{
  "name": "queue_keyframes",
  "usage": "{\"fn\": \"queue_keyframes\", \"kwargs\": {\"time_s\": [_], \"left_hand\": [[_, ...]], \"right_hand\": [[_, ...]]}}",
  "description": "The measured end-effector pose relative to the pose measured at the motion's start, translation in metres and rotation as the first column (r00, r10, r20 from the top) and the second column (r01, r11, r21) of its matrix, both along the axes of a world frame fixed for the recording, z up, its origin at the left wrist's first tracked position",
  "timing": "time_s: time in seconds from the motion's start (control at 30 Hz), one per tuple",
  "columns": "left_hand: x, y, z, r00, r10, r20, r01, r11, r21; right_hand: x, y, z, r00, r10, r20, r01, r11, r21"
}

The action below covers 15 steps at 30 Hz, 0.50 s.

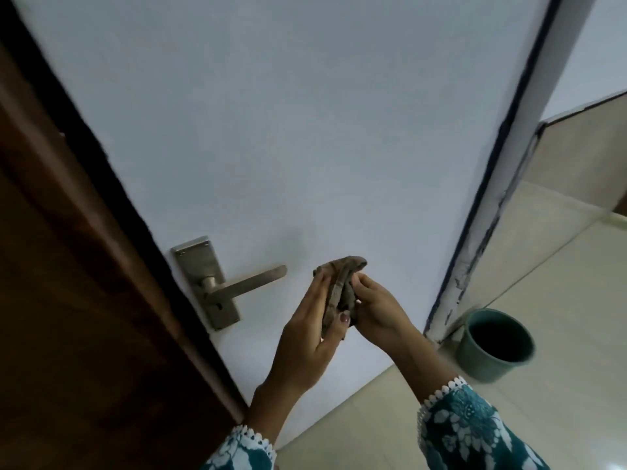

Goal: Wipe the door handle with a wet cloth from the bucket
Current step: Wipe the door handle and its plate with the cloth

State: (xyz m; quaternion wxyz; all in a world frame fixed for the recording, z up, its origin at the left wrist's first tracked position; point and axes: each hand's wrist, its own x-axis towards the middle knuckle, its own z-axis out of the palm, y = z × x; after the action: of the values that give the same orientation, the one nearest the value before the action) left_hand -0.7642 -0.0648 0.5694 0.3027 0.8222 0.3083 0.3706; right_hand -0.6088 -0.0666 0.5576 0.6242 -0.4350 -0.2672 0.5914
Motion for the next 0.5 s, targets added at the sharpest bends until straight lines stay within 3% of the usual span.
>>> {"fn": "queue_keyframes", "kwargs": {"time_s": [0.17,0.3,0.37,0.43,0.5], "left_hand": [[0.080,-0.006,0.003,0.998,-0.023,-0.059,0.024,0.999,0.022],[0.148,-0.014,0.000,0.991,-0.054,-0.125,0.059,0.997,0.040],[0.184,-0.018,-0.001,0.998,0.003,-0.058,-0.011,0.991,-0.134],[0.217,-0.018,-0.004,0.993,0.116,-0.002,-0.109,0.924,-0.365],[0.244,-0.014,-0.007,0.978,0.206,0.024,-0.168,0.852,-0.496]], "right_hand": [[0.072,-0.026,0.006,0.997,-0.071,0.030,0.071,0.997,-0.011],[0.143,-0.052,0.009,0.976,-0.059,0.209,0.061,0.998,-0.003],[0.176,-0.063,0.005,0.953,-0.038,0.300,0.053,0.998,-0.043],[0.207,-0.072,-0.001,0.894,-0.065,0.443,0.129,0.985,-0.115],[0.240,-0.083,-0.006,0.742,-0.074,0.666,0.254,0.951,-0.177]]}}
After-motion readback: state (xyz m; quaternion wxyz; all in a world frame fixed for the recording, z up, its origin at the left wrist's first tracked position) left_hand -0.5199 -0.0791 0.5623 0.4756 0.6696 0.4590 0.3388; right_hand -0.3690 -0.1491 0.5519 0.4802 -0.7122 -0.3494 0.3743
